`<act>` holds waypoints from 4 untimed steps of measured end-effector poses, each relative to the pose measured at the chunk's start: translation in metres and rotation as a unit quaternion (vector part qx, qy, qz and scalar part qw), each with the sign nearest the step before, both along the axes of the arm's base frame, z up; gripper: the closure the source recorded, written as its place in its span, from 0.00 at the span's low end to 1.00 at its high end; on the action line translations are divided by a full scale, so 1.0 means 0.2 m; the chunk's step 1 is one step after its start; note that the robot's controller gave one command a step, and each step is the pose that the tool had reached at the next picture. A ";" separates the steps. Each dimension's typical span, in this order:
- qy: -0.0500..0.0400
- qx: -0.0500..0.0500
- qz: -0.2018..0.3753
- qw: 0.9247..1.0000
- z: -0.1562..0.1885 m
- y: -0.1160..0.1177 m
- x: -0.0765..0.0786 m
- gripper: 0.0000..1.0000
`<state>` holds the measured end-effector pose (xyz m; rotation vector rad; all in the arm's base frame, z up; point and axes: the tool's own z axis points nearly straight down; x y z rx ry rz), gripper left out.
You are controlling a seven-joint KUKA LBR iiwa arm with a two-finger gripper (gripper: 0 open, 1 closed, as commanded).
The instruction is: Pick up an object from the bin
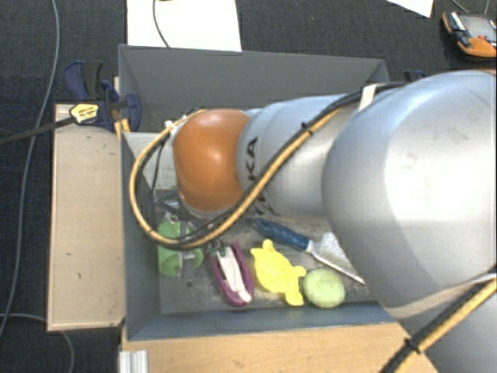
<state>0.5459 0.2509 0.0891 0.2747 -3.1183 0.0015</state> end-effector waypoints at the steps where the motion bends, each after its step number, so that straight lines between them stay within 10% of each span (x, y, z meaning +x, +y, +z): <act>1: -0.001 0.001 -0.001 1.000 0.14 0.00 0.00 1.00; 4: -0.004 0.002 -0.003 1.000 0.49 0.00 0.01 1.00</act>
Offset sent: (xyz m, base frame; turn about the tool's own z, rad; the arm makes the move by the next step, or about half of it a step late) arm 0.0005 0.0002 0.0321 0.0010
